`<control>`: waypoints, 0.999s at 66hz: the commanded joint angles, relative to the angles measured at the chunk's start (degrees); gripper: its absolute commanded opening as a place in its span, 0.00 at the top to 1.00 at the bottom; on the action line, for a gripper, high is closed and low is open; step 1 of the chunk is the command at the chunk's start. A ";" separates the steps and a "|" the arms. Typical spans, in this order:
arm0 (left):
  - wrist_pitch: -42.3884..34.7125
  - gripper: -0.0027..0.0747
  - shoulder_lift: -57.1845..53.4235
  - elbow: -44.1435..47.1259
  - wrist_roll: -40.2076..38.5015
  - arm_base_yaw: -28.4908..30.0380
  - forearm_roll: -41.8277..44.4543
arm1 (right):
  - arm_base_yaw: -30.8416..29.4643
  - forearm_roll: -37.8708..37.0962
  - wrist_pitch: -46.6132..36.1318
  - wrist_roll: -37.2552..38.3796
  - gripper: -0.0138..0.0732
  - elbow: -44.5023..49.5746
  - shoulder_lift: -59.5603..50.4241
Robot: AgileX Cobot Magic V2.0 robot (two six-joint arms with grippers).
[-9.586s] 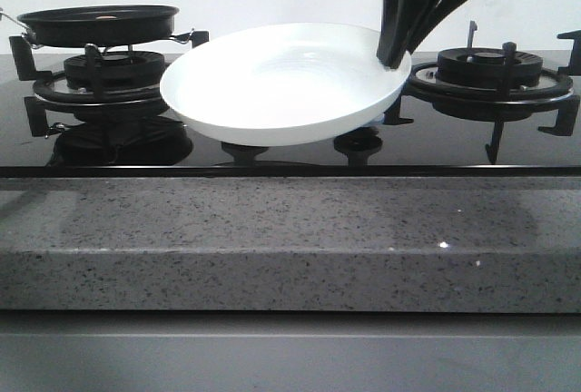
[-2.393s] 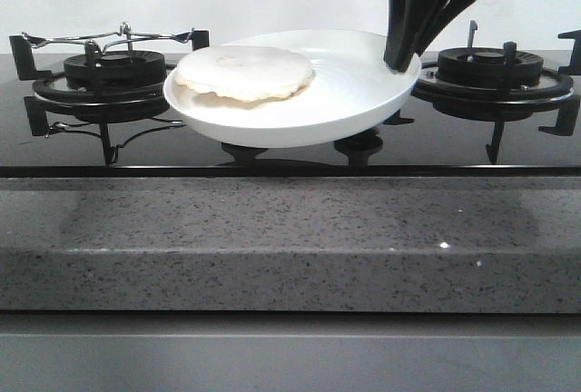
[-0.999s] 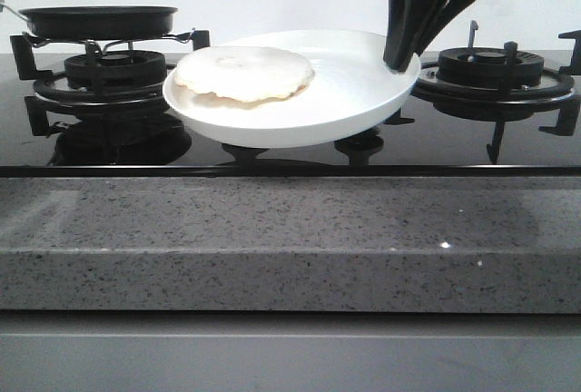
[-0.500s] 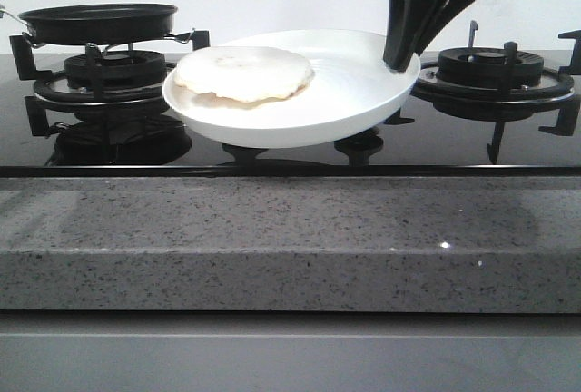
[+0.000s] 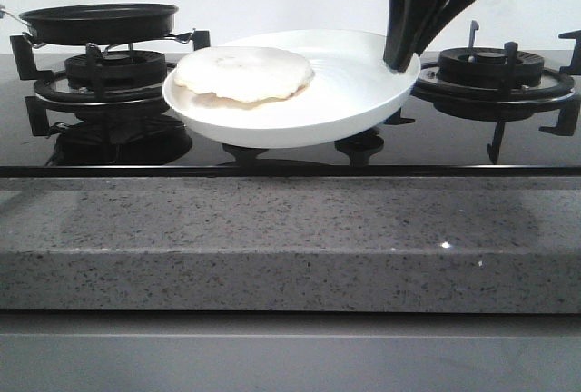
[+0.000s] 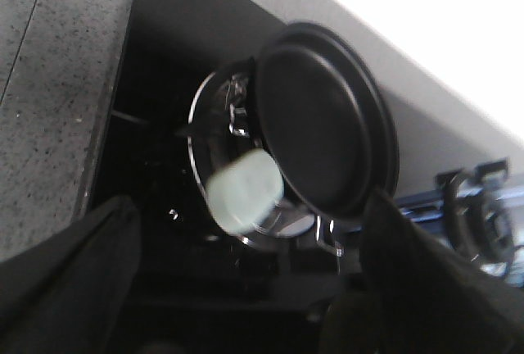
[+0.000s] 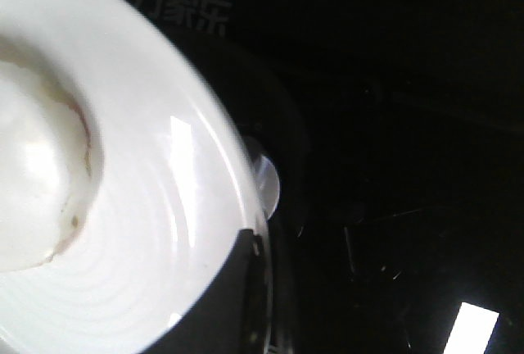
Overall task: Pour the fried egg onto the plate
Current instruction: 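Lower the empty pan with the left gripper back onto its burner, then carry the plate with the right gripper back between the burners and set it down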
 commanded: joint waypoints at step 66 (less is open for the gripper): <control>-10.36 0.26 -56.97 33.34 -25.53 -33.46 49.49 | -0.04 0.20 -1.47 -0.43 0.92 -1.28 -3.22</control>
